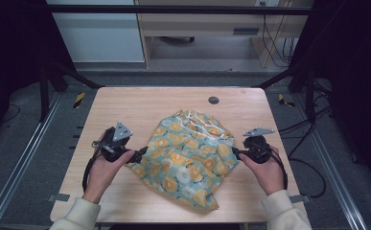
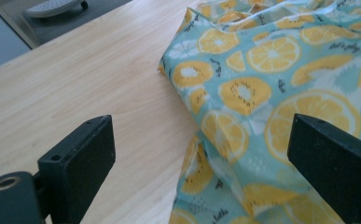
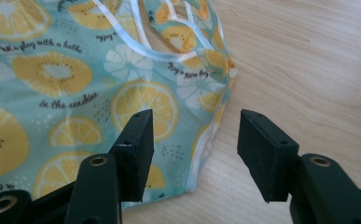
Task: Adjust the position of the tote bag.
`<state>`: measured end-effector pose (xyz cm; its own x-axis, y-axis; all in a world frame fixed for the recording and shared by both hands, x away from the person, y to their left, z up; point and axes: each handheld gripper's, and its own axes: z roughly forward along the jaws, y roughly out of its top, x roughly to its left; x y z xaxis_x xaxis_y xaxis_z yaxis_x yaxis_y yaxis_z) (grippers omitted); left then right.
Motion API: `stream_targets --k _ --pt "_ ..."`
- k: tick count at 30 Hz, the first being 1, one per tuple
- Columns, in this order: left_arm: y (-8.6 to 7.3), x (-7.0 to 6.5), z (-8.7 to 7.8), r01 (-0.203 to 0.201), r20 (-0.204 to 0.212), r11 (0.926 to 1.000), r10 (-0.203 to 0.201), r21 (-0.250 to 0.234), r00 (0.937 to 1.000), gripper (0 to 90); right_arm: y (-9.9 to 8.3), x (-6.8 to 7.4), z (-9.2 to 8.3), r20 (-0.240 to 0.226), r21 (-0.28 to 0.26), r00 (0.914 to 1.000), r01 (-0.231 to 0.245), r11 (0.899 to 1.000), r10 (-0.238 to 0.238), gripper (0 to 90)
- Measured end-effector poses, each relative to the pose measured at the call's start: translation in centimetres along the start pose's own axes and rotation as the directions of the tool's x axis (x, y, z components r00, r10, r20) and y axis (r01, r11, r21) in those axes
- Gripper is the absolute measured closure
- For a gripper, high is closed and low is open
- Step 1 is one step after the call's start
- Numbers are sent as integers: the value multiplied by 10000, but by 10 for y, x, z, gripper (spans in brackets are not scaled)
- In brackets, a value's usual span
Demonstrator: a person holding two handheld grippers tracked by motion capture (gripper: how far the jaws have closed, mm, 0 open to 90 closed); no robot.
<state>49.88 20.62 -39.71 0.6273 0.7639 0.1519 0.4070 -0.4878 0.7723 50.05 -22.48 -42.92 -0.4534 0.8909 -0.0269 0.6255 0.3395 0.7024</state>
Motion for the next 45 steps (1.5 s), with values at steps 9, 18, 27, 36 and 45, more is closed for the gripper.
stream_targets --k 9,18,27,36,45 --pt "26 8 22 132 85 9997 -133 214 9999 70 29 -10 13 -355 292 9993 160 9994 -150 521" --pt "32 9 38 404 255 9990 -409 216 9988 72 35 -23 40 -592 730 9978 -247 9970 291 380" --pt "20 7 30 387 219 9990 -392 221 9990 71 34 -28 66 -831 1106 9946 -522 9925 615 239" --pt "13 6 32 478 272 9984 -487 313 9984 69 32 -26 82 -899 1576 9935 -556 9859 705 235" --pt "15 5 33 563 272 9981 -569 245 9980 67 32 -19 88 -1365 1595 9891 -324 9867 545 552"
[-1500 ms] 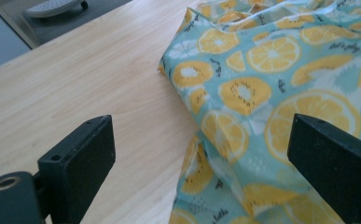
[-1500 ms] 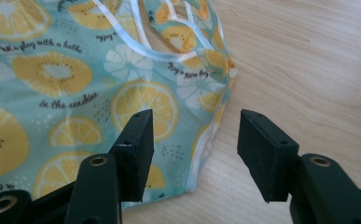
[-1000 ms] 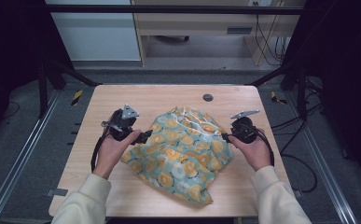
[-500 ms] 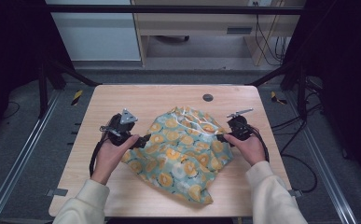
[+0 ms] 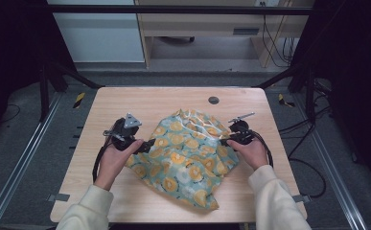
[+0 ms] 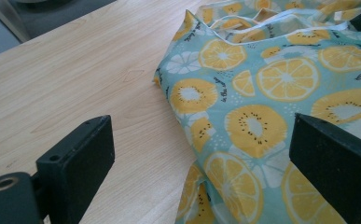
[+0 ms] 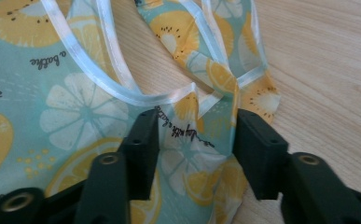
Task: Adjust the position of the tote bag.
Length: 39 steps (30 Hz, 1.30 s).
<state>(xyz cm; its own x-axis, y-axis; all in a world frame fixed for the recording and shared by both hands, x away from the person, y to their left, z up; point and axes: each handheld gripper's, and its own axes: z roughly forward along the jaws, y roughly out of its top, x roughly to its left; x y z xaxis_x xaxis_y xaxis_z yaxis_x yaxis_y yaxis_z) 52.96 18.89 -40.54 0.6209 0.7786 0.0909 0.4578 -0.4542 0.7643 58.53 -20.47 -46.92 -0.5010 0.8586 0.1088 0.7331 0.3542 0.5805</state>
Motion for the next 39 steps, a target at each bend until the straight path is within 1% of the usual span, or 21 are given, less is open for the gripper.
stream_targets --k 2,5,6,7,10,13,14,18,22,23,24,27,29,30,31,32,34,35,36,38,39 --pt "0 0 0 1 7 10000 -1 -4 10000 68 0 3 1 -15 15 9999 121 9999 -121 627" --pt "0 0 0 -13 4 10000 13 55 10000 67 0 6 -1 -107 -53 9996 268 9996 -268 792" --pt "0 0 0 -12 13 10000 11 51 10000 67 0 6 -1 -107 -53 9996 268 9996 -268 792" --pt "0 0 -1 8 0 10000 -8 60 10000 68 0 9 -4 -139 -262 9994 312 9992 -316 887" --pt "0 1 -2 46 -52 10000 -46 47 10000 68 0 13 -12 -213 -610 9993 280 9977 -293 900" --pt "0 1 -2 34 -58 9999 -33 108 10000 68 0 19 -22 -351 -930 9982 451 9946 -486 900" --pt "1 1 -2 39 -55 9999 -38 115 10000 68 1 22 -28 -374 -1166 9971 618 9913 -666 900" --pt "4 1 -3 74 -93 9999 -73 107 9999 70 2 33 -47 -531 -1700 9943 822 9820 -925 900" --pt "8 -1 0 11 -77 9997 -9 250 10000 71 4 41 -57 -597 -1901 9904 1113 9754 -1246 900" --pt "9 -1 4 0 -75 9991 3 425 10000 72 6 46 -63 -585 -2099 9873 1326 9687 -1478 900" --pt "9 -1 4 0 -75 9991 3 425 10000 74 7 48 -64 -579 -2094 9869 1354 9684 -1506 900" --pt "7 1 15 227 129 9948 -241 989 9996 85 9 50 -65 -447 -2038 9832 1642 9652 -1767 900" --pt "5 1 20 347 142 9913 -368 1270 9992 87 10 50 -63 -435 -2016 9834 1642 9656 -1763 900" --pt "5 1 20 347 142 9913 -368 1270 9992 101 10 50 -63 -405 -1970 9835 1651 9664 -1762 900" --pt "2 1 23 472 242 9869 -515 1543 9984 113 10 50 -62 -406 -1931 9824 1711 9661 -1821 900" --pt "2 1 23 472 242 9869 -515 1543 9984 113 10 50 -62 -406 -1931 9824 1711 9661 -1821 900" --pt "-3 0 28 600 334 9802 -675 1888 9972 116 9 51 -60 -394 -1866 9826 1710 9675 -1813 900" --pt "-3 0 28 600 334 9802 -675 1888 9972 128 9 51 -60 -394 -1866 9826 1710 9675 -1813 900" --pt "-5 0 31 786 504 9757 -907 2047 9946 135 8 51 -58 -348 -1882 9827 1723 9669 -1819 900" --pt "-7 1 33 881 671 9711 -1054 2218 9922 137 8 51 -58 -346 -1846 9833 1694 9681 -1787 900" --pt "-8 2 35 977 755 9668 -1185 2362 9901 153 8 51 -57 -338 -1842 9821 1760 9670 -1852 899"
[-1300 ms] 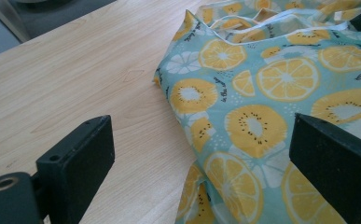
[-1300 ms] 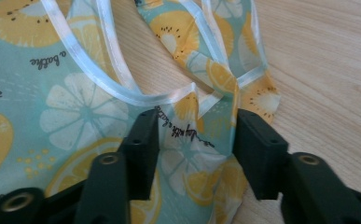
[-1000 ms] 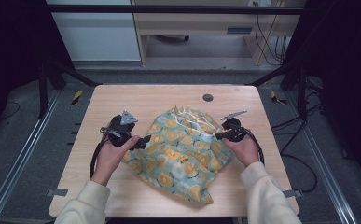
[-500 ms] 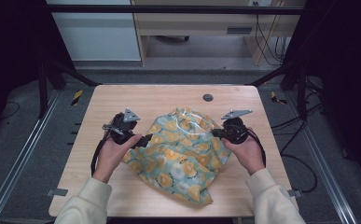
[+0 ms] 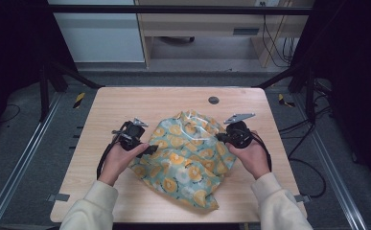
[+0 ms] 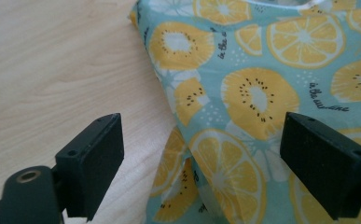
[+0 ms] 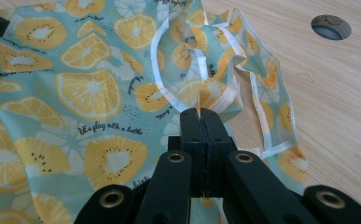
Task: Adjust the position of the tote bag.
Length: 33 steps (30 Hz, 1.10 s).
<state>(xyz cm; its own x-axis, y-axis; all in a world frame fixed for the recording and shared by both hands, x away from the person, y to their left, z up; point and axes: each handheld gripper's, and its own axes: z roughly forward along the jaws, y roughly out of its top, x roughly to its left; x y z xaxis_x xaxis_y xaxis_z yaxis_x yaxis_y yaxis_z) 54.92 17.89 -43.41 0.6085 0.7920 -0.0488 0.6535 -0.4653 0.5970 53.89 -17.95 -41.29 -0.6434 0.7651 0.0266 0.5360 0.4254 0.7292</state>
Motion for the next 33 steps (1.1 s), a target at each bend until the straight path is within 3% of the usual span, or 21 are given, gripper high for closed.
stream_targets --k 8,15,20,33 --pt "-1 -4 5 -27 405 9986 5 531 9992 325 0 1 2 -3 2 10000 -60 10000 60 898" --pt "-5 -9 11 -379 583 9954 329 880 9978 669 0 1 2 4 -18 10000 3 10000 -3 898" --pt "-7 -8 8 -497 641 9971 460 568 9969 868 0 -1 1 44 -95 10000 11 10000 -11 900" --pt "-12 -5 -14 -604 154 9965 614 -582 9980 900 -3 -7 -11 250 -347 9997 -71 9994 80 900"
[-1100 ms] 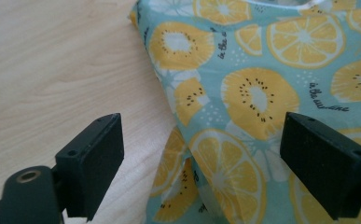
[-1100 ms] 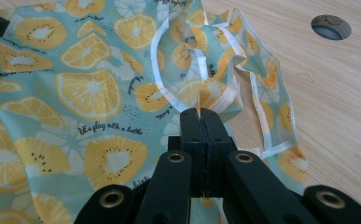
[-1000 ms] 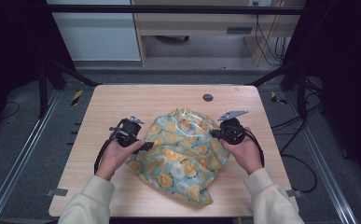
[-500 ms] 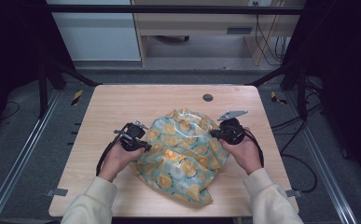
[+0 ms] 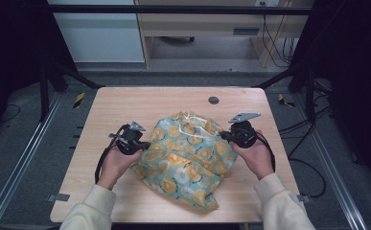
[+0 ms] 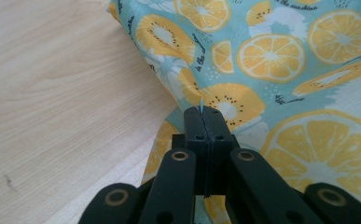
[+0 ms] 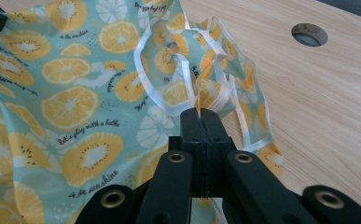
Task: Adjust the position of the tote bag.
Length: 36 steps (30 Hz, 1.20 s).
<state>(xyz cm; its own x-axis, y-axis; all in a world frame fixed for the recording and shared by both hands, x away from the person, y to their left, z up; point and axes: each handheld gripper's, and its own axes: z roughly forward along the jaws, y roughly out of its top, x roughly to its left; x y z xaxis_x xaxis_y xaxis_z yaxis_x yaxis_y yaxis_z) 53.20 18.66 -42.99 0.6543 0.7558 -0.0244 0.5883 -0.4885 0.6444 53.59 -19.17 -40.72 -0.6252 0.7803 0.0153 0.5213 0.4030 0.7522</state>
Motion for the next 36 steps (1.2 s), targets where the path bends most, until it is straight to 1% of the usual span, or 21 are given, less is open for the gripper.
stream_targets --k 1,4,6,7,8,9,10,12,16,19,20,23,24,25,26,28,31,32,33,34,36 --pt "-1 -1 -2 -54 -44 10000 54 -45 10000 900 -1 -1 -1 17 -2 10000 -61 10000 61 900" --pt "-3 -3 -11 -272 -331 9983 255 -523 9991 900 -3 -2 -6 41 -102 9999 -138 9999 138 900" --pt "-4 -4 -18 -299 -524 9945 247 -1005 9983 900 -3 -1 -12 24 -296 9999 -130 9995 130 900" --pt "-5 -4 -22 -228 -530 9920 163 -1240 9985 900 -3 0 -16 44 -438 9999 -99 9990 101 900" --pt "-5 -4 -22 -228 -530 9920 163 -1240 9985 900 -3 0 -16 44 -438 9999 -99 9990 101 900" --pt "-5 -4 -28 -257 -577 9873 168 -1570 9982 900 -2 2 -25 64 -643 9999 -125 9979 129 900" --pt "-6 -4 -30 -277 -612 9857 177 -1663 9980 900 -2 3 -29 94 -749 9999 -104 9971 111 900" --pt "-8 -6 -39 -339 -696 9790 202 -2010 9974 900 0 6 -40 104 -1063 9999 -24 9943 35 900" --pt "-14 -12 -57 -353 -781 9600 141 -2778 9968 900 0 17 -63 65 -1649 9999 99 9863 -90 900" --pt "-18 -16 -68 -461 -904 9486 186 -3131 9957 900 -2 26 -77 5 -1959 9998 215 9804 -219 900" --pt "-19 -16 -70 -485 -917 9463 201 -3195 9956 900 -3 28 -81 -6 -2057 9997 253 9783 -260 900" --pt "-23 -19 -82 -603 -984 9358 276 -3474 9948 900 -6 36 -91 -55 -2299 9997 234 9729 -253 900" --pt "-23 -19 -82 -603 -984 9358 276 -3474 9948 900 -6 36 -91 -55 -2299 9997 234 9729 -253 900" --pt "-28 -22 -88 -666 -1023 9307 316 -3597 9942 900 -7 42 -98 -136 -2510 9995 250 9677 -293 900" --pt "-28 -22 -88 -666 -1023 9307 316 -3597 9942 900 -8 44 -100 -164 -2542 9993 275 9668 -327 900" --pt "-37 -25 -97 -758 -1023 9236 399 -3757 9940 900 -11 50 -105 -247 -2717 9990 292 9619 -373 900" --pt "-44 -27 -102 -808 -1018 9218 452 -3792 9938 900 -14 59 -112 -330 -2914 9983 366 9559 -483 900" --pt "-50 -28 -105 -837 -981 9201 496 -3826 9939 900 -15 62 -114 -351 -2932 9980 393 9552 -518 900" --pt "-50 -28 -105 -837 -981 9201 496 -3826 9939 900 -15 62 -114 -351 -2932 9980 393 9552 -518 900" --pt "-57 -29 -107 -801 -889 9208 497 -3817 9948 900 -17 68 -116 -483 -3057 9973 385 9513 -559 900" --pt "-63 -30 -107 -918 -852 9262 649 -3656 9942 900 -20 72 -117 -560 -3111 9968 365 9497 -567 900"
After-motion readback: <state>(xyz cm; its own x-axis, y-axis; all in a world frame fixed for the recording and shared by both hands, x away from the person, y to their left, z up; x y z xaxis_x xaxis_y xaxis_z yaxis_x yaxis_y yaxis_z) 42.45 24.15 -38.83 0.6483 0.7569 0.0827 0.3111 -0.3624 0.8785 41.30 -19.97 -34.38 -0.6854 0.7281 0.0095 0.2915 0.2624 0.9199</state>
